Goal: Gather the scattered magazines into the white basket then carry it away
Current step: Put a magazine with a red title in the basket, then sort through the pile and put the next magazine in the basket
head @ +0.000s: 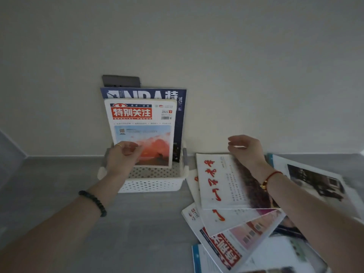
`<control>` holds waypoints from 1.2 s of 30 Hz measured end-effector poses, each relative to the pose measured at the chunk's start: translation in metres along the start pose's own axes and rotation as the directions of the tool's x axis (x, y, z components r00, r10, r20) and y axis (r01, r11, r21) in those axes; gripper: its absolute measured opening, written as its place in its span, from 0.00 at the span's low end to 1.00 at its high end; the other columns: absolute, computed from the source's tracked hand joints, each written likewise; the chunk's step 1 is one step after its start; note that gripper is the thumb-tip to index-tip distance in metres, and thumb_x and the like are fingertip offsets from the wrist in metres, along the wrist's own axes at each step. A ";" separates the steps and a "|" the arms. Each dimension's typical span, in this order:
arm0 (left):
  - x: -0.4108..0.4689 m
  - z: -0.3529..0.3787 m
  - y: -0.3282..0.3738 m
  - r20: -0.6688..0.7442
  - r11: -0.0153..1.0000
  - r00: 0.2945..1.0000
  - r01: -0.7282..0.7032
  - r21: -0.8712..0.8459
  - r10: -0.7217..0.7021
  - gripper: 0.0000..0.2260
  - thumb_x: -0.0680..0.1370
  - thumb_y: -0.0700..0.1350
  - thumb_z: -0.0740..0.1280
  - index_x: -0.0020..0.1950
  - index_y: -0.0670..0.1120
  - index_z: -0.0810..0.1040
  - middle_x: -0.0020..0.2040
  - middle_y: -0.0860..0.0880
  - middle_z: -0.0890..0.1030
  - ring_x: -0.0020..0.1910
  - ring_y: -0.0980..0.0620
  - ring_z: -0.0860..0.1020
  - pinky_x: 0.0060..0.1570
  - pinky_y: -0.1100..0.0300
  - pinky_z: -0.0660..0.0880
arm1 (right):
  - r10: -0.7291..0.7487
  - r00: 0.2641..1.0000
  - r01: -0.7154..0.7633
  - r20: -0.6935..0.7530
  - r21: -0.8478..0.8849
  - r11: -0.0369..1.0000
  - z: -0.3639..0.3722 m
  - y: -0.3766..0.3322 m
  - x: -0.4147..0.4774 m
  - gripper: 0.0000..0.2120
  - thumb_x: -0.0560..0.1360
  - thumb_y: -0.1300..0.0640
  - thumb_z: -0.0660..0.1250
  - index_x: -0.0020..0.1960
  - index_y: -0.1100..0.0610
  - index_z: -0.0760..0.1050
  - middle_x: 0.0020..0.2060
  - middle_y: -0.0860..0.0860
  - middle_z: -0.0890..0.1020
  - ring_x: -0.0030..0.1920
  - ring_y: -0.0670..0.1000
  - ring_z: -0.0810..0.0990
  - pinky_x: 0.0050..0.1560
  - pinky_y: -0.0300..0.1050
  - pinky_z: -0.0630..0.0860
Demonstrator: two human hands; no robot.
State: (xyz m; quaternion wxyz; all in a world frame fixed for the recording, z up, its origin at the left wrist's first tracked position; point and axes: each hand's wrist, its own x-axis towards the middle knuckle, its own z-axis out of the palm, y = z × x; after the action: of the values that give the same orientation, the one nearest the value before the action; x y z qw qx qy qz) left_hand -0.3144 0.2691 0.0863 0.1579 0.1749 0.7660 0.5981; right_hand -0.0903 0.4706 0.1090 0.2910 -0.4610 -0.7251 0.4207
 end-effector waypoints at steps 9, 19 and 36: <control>-0.102 0.099 -0.014 0.186 0.984 0.977 0.132 -0.116 -0.109 0.04 0.71 0.45 0.71 0.40 0.48 0.76 0.39 0.49 0.81 0.39 0.51 0.80 0.37 0.62 0.78 | 0.058 0.979 0.006 0.198 -0.306 0.952 -0.086 0.097 -0.031 0.24 0.67 0.63 0.72 0.62 0.57 0.72 0.59 0.56 0.78 0.59 0.56 0.76 0.63 0.50 0.70; -0.172 0.163 -0.059 0.315 0.892 0.878 0.423 -0.160 -0.360 0.07 0.73 0.50 0.67 0.47 0.47 0.77 0.44 0.47 0.82 0.44 0.52 0.82 0.39 0.64 0.79 | -0.061 0.847 0.446 0.529 -0.642 0.623 -0.078 0.159 -0.046 0.31 0.70 0.51 0.69 0.70 0.50 0.61 0.71 0.51 0.65 0.70 0.53 0.64 0.69 0.52 0.61; -0.202 0.193 -0.029 0.375 0.780 0.802 0.571 -0.255 -0.465 0.16 0.77 0.42 0.62 0.64 0.48 0.67 0.54 0.43 0.80 0.47 0.45 0.81 0.40 0.52 0.80 | -0.315 0.659 0.686 0.683 -0.373 0.625 -0.051 0.139 -0.100 0.13 0.78 0.48 0.54 0.54 0.53 0.72 0.43 0.50 0.84 0.40 0.50 0.83 0.38 0.39 0.77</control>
State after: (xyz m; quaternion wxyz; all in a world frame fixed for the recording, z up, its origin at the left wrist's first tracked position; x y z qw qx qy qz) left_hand -0.0502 0.3370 0.0192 0.4578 0.0096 0.6311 0.6262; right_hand 0.0509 0.4277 0.0077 0.0140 -0.1511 -0.9725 0.1766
